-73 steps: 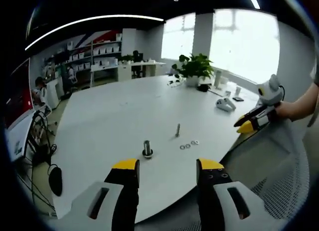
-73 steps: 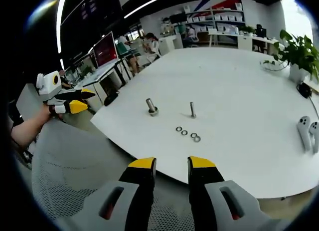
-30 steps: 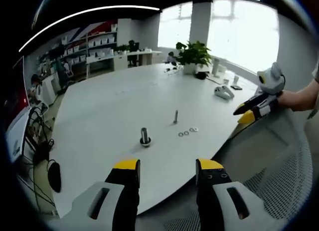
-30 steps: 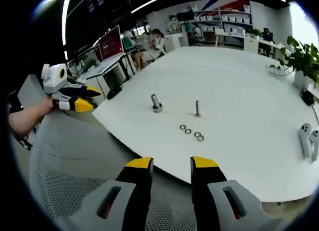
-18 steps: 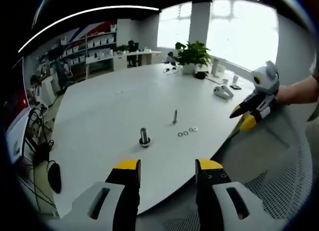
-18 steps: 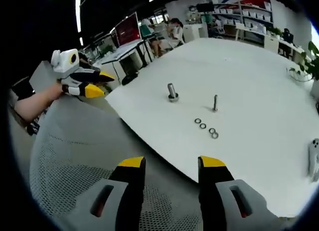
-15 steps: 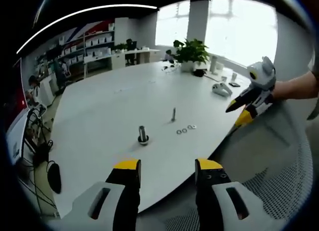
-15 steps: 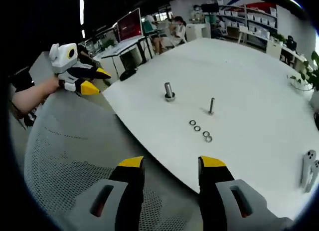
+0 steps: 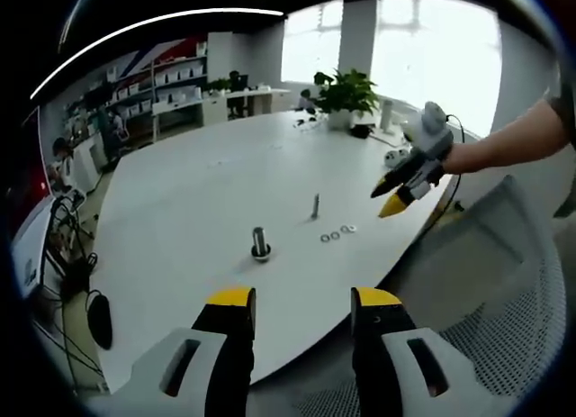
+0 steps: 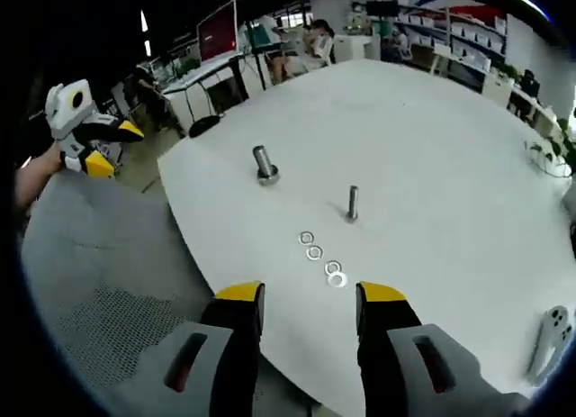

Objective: Place the washer onto the threaded stud by aligning its center hole with the stud, sliding it down to the base, and recovering from edge contact or off-axis alignment until the washer reaches the visible bottom stop.

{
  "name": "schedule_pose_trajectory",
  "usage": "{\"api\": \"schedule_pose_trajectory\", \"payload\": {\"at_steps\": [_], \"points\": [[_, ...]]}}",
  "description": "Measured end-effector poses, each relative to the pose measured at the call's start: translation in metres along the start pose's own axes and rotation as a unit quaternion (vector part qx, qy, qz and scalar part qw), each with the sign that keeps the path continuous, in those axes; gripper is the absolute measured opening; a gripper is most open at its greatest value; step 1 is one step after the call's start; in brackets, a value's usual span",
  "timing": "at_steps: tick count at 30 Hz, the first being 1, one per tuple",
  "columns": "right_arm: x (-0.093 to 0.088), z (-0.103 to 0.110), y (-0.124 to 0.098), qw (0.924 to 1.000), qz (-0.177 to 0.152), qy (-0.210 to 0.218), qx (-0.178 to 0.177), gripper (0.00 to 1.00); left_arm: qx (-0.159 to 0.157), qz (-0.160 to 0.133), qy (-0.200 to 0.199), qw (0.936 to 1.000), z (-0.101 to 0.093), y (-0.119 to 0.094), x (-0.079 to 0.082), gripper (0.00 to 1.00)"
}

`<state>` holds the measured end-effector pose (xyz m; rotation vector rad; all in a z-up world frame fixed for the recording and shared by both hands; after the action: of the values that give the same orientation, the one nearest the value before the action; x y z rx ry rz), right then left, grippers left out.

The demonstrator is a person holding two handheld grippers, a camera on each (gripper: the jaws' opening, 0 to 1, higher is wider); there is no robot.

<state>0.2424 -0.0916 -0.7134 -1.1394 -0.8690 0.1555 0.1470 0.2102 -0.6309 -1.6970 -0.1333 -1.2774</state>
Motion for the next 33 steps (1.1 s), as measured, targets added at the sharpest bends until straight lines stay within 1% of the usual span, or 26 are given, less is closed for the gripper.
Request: {"api": "schedule_pose_trajectory", "payload": {"at_steps": [2,4,6,8,10,12,13,16,19,20,21,22,23,25,27,28,29,30,31,32,33], "points": [[0.0,-0.003,0.008,0.9998,0.008,-0.016,0.003,0.36,-0.002,0.002,0.004,1.0,-0.001,0.0,0.0,0.4],[-0.001,-0.007,0.016,0.9998,0.017,-0.012,0.004,0.33,-0.001,0.004,0.007,1.0,-0.001,0.0,-0.001,0.4],[-0.004,-0.012,0.026,0.9993,0.036,-0.001,0.0,0.33,0.0,0.003,0.007,1.0,-0.001,0.0,-0.001,0.39],[-0.006,-0.014,0.034,0.9988,0.048,0.001,-0.001,0.33,0.0,0.001,0.002,1.0,0.0,0.0,0.0,0.39],[-0.008,-0.016,0.043,0.9977,0.067,-0.009,-0.006,0.31,0.0,0.0,0.001,1.0,0.0,-0.001,0.0,0.37],[-0.009,-0.016,0.05,0.9971,0.074,-0.016,-0.007,0.3,-0.002,0.0,-0.004,1.0,0.001,0.0,-0.001,0.37],[-0.008,-0.016,0.054,0.9969,0.077,-0.017,-0.007,0.29,-0.006,0.007,-0.005,0.9999,0.0,0.001,-0.003,0.37],[-0.005,-0.018,0.061,0.9965,0.082,-0.014,-0.009,0.27,-0.009,0.014,0.006,0.9998,-0.002,0.003,-0.004,0.37],[-0.005,-0.017,0.065,0.9956,0.091,-0.02,-0.009,0.27,0.001,0.006,0.008,0.9999,0.001,0.0,-0.002,0.37],[-0.007,-0.017,0.067,0.9938,0.105,-0.037,-0.011,0.26,0.003,0.002,0.002,1.0,0.002,-0.001,-0.001,0.37],[-0.003,-0.02,0.068,0.9927,0.095,-0.072,-0.015,0.23,0.003,0.001,-0.001,1.0,0.003,-0.001,-0.001,0.37],[-0.003,-0.021,0.069,0.9914,0.104,-0.078,-0.016,0.22,0.003,0.003,-0.002,1.0,0.002,0.0,-0.002,0.37],[-0.002,-0.019,0.068,0.9928,0.1,-0.064,-0.015,0.22,0.003,0.004,-0.001,1.0,0.002,0.0,-0.002,0.37],[0.0,-0.021,0.068,0.9943,0.094,-0.048,-0.007,0.22,0.003,0.006,0.004,1.0,0.002,0.001,-0.002,0.37],[0.001,-0.024,0.069,0.9952,0.088,-0.041,-0.002,0.22,0.003,0.009,0.003,0.9999,0.002,0.002,-0.002,0.37],[0.001,-0.023,0.07,0.995,0.088,-0.046,-0.002,0.21,0.003,0.011,0.001,0.9999,0.002,0.002,-0.003,0.37],[0.002,-0.023,0.069,0.9906,0.093,-0.1,-0.002,0.2,0.002,0.011,0.001,0.9999,0.002,0.002,-0.003,0.37],[0.002,-0.021,0.068,0.9842,0.099,-0.147,0.001,0.2,0.002,0.011,0.002,0.9999,0.002,0.002,-0.002,0.37],[0.002,-0.017,0.067,0.9807,0.103,-0.167,0.002,0.2,0.002,0.01,0.003,0.9999,0.002,0.002,-0.002,0.37],[0.001,-0.015,0.067,0.9806,0.107,-0.164,0.009,0.18,0.002,0.01,0.003,0.9999,0.002,0.002,-0.002,0.37],[0.002,-0.015,0.068,0.9813,0.107,-0.16,0.007,0.17,0.002,0.01,0.002,0.9999,0.002,0.002,-0.002,0.37]]}}
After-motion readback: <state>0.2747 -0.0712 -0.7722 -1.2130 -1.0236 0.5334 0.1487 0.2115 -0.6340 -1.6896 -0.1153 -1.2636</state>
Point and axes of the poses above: the point that each gripper's makers call its tool centre point, and the gripper's own axes: y roughly forward along the fingers, z roughly to its left, x roughly out of its top, the point moved 7 cm from there along -y, roughly backward along the fingers, and after that the axes turned 7 degrees about y, right-handed, at the moved point
